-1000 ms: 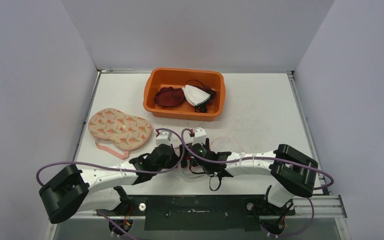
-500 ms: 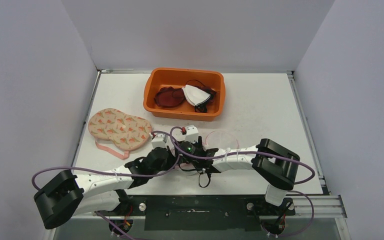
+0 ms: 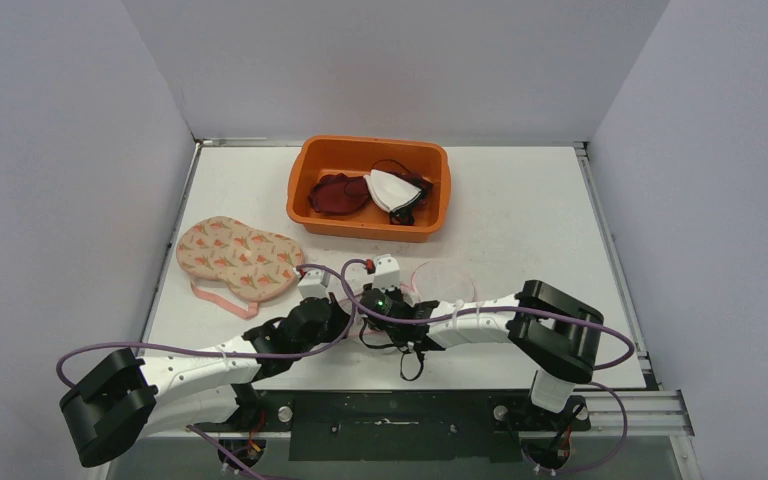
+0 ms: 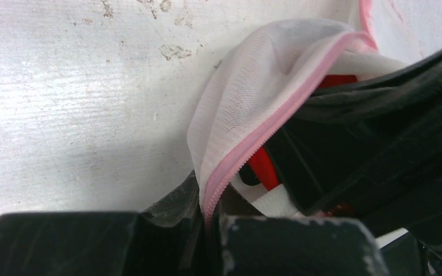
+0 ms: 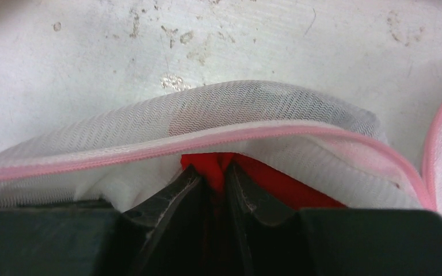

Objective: Unzip the laundry bag and remove the bra
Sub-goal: Pick up the bra from the laundry bag.

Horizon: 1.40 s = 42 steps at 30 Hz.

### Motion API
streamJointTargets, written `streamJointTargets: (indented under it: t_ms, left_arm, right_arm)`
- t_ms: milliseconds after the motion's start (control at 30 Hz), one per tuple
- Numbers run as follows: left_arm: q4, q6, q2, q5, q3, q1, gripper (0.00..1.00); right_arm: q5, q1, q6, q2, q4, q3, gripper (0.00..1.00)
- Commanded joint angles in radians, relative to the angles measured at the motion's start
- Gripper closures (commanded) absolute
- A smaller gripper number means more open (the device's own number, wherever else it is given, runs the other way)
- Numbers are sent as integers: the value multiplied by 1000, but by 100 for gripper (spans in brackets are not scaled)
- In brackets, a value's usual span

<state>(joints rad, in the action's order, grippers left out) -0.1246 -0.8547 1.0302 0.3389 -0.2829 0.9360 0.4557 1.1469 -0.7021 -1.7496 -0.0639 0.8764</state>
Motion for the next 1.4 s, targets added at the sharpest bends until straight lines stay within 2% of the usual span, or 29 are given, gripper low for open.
streamJointTargets:
  t_ms: [0,200,433,600,867,967,1033,1167,1267,1367]
  left_arm:
    - [-41,-9,-14,5,7,-1,100]
    - [-40,-10,-17,7,2,0,100]
    - [-48,-14,-2,0,-3,0,100]
    - [-64,-15,19,-7,-9,1,100]
    - [-137,-18,44,-43,2,0,100]
    - [-193,-28,55,-70,17,2,100]
    - [-233,-35,62,-87,28,3,100]
    - [-290,-43,84,-98,43,14,100]
    - [-326,-46,104,-100,50,22,100]
    - [-344,-47,129,-101,45,29,100]
  right_arm:
    - [-38,10,12,106,72,-87,83]
    - [-122,10,53,233,20,-138,95]
    - [-264,-16,82,417,-168,-282,95]
    - [-426,-108,18,506,-339,-398,95]
    - [-646,-218,-116,518,-621,-512,95]
    - [-679,-226,-135,484,-656,-520,94]
    - [-677,-227,-127,470,-623,-508,85]
    - [-619,-205,-77,483,-480,-460,55]
    - [-579,-198,-50,491,-377,-433,44]
    - [-531,-176,-21,489,-294,-402,40]
